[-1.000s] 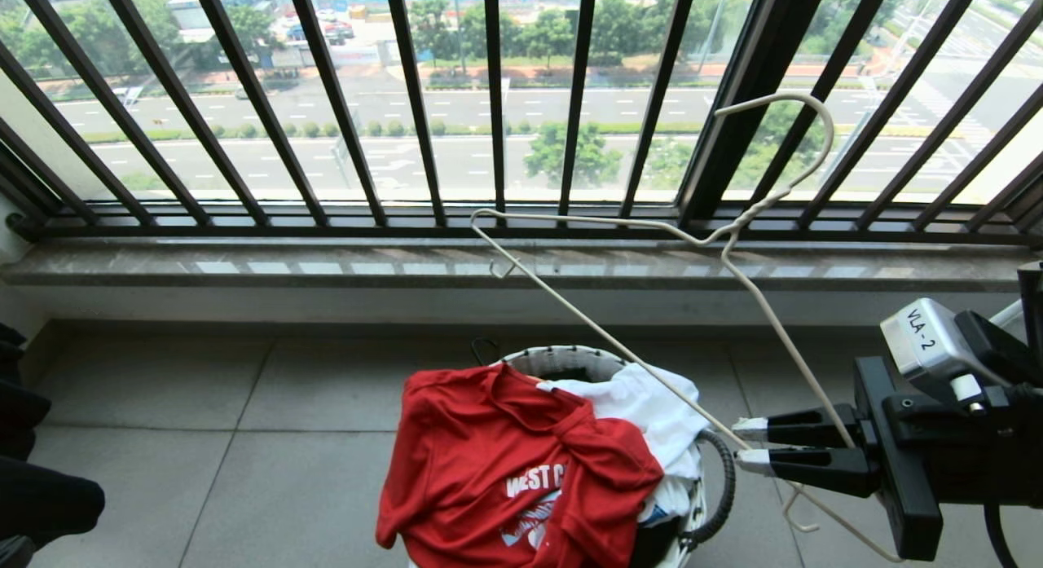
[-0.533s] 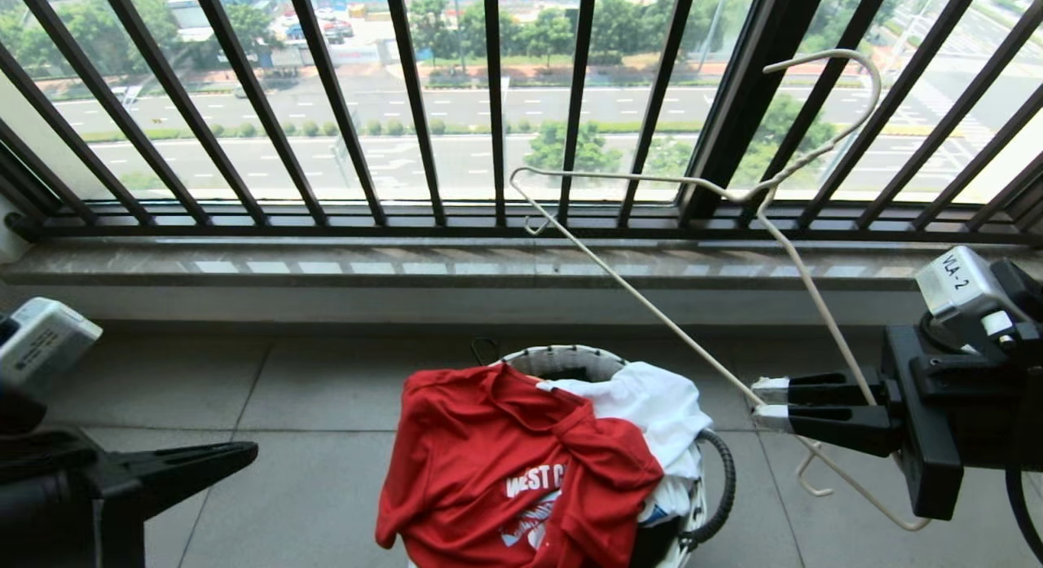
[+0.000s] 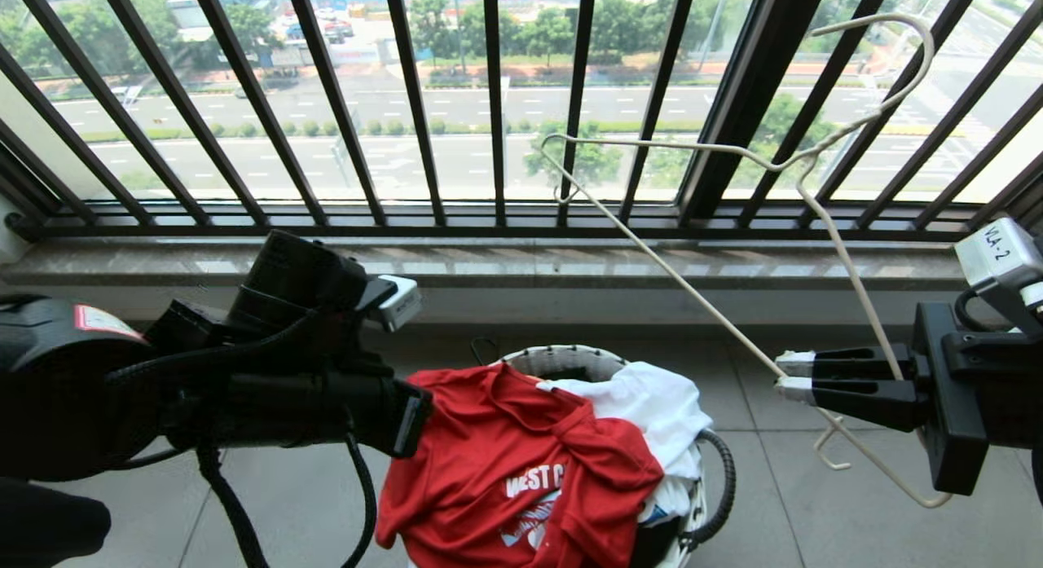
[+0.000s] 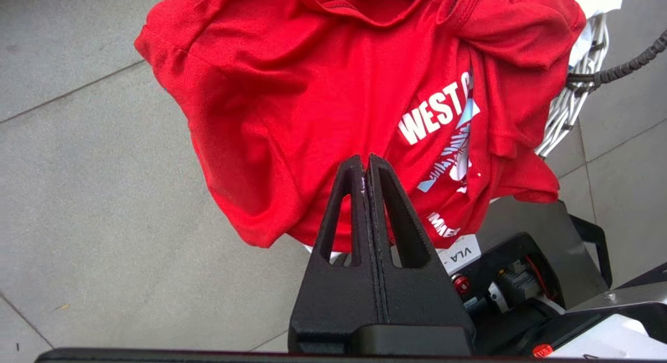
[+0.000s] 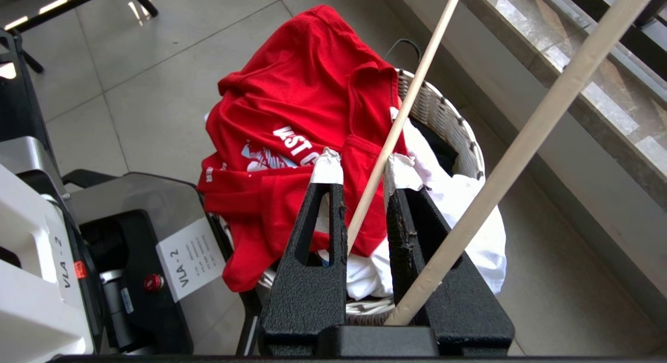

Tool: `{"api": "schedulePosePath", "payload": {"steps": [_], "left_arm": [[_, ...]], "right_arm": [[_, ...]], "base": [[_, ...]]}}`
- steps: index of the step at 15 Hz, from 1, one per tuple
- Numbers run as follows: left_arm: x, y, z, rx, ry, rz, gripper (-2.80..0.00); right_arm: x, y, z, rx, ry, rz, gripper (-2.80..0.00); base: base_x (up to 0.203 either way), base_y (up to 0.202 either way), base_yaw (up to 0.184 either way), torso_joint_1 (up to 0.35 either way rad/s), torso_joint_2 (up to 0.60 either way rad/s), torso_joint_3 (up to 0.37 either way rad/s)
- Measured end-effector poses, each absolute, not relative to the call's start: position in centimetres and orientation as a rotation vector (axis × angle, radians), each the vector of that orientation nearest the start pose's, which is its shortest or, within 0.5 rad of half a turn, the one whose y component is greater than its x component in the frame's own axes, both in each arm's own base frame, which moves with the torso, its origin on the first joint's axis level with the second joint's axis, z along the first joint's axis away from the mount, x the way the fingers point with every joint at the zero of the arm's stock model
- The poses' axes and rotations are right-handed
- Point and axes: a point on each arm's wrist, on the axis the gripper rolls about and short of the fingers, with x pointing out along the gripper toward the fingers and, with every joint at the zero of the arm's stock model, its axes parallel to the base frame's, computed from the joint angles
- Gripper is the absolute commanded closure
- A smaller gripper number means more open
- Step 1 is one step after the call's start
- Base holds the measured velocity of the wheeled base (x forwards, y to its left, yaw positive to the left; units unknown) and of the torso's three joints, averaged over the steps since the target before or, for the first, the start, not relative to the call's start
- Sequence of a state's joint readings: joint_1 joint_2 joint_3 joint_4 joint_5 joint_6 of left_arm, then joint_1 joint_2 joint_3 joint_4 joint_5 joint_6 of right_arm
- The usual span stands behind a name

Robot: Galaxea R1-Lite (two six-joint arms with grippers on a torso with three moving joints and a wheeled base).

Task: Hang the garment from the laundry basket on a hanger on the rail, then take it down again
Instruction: Pick up clothes from the basket

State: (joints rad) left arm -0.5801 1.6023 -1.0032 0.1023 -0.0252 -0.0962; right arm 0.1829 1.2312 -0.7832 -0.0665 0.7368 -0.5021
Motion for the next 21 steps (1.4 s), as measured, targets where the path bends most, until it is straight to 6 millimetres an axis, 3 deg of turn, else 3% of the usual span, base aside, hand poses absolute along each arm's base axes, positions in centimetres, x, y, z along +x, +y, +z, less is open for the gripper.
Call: {"api": "schedulePosePath", "payload": {"steps": [5,10,11,21], "left_arm": [[28.6,-20.0,16.7,0.181,0.749,-0.452,0.0],[32.1,-23.5,13.0,0.285,0.756,-0.332,0.0],[32.6,-23.9,12.5,0.297,0.752,-0.313,-2.8],[34.7,-26.9,10.3,0.415,0.677,-0.137,-2.8]], "right_arm": [[17.5,4.6,24.0,-0.354,0.14,0.971,0.0],[17.8,4.7,23.8,-0.35,0.152,0.972,0.0],[17.9,4.7,23.8,-0.349,0.157,0.973,0.0],[18.2,4.5,23.7,-0.345,0.163,0.96,0.0]], "base": [[0.0,0.0,0.0,0.0,0.0,0.0],[0.0,0.0,0.0,0.0,0.0,0.0],[0.0,0.0,0.0,0.0,0.0,0.0],[0.0,0.0,0.0,0.0,0.0,0.0]]}}
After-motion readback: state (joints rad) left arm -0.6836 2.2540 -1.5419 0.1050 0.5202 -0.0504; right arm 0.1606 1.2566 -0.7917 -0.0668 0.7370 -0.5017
